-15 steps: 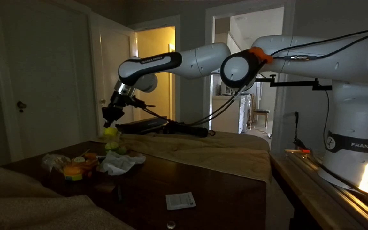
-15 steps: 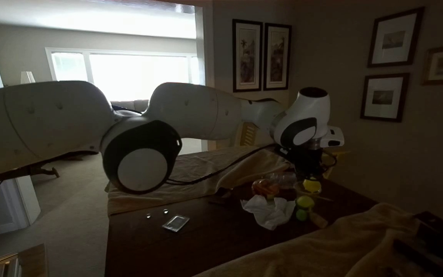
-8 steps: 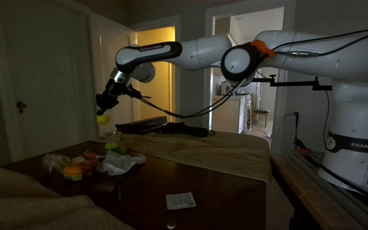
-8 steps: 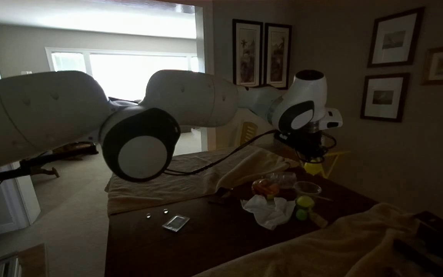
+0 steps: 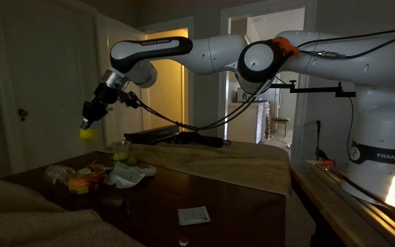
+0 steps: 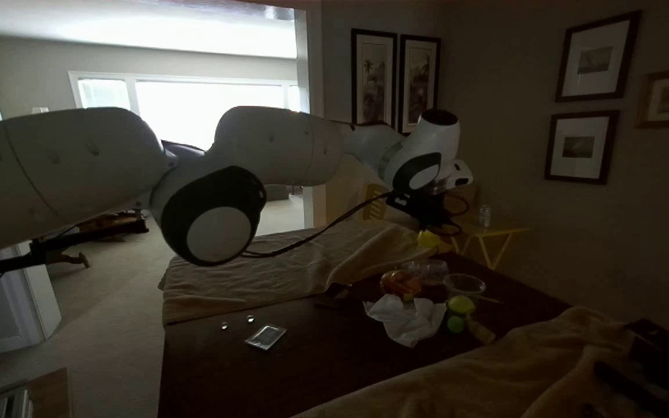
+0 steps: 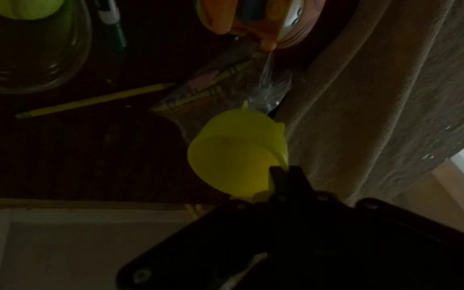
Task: Take the yellow bowl out of the clear cup.
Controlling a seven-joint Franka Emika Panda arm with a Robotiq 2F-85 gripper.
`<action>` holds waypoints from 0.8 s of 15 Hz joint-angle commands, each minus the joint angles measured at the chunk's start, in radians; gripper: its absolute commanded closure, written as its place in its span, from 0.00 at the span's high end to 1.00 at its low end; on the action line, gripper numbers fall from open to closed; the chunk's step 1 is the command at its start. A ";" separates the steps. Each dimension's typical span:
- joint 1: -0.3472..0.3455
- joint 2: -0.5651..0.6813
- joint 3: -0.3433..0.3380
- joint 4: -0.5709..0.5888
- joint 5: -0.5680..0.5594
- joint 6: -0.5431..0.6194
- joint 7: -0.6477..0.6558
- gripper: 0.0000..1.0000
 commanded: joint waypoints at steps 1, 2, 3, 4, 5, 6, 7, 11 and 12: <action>0.009 0.005 0.019 -0.019 0.018 -0.103 -0.117 0.01; 0.013 0.009 0.014 -0.020 0.013 -0.132 -0.137 0.01; 0.017 0.016 0.011 -0.021 0.009 -0.159 -0.158 0.01; 0.020 0.023 0.007 -0.023 0.006 -0.185 -0.178 0.01; 0.027 0.043 0.000 -0.002 -0.001 -0.214 -0.194 0.01; 0.036 0.072 -0.005 0.038 -0.006 -0.251 -0.207 0.01; 0.041 0.081 -0.011 0.041 -0.012 -0.271 -0.221 0.01; 0.052 0.091 -0.031 0.027 -0.018 -0.310 -0.243 0.31; 0.053 0.093 -0.033 0.031 -0.016 -0.314 -0.241 0.37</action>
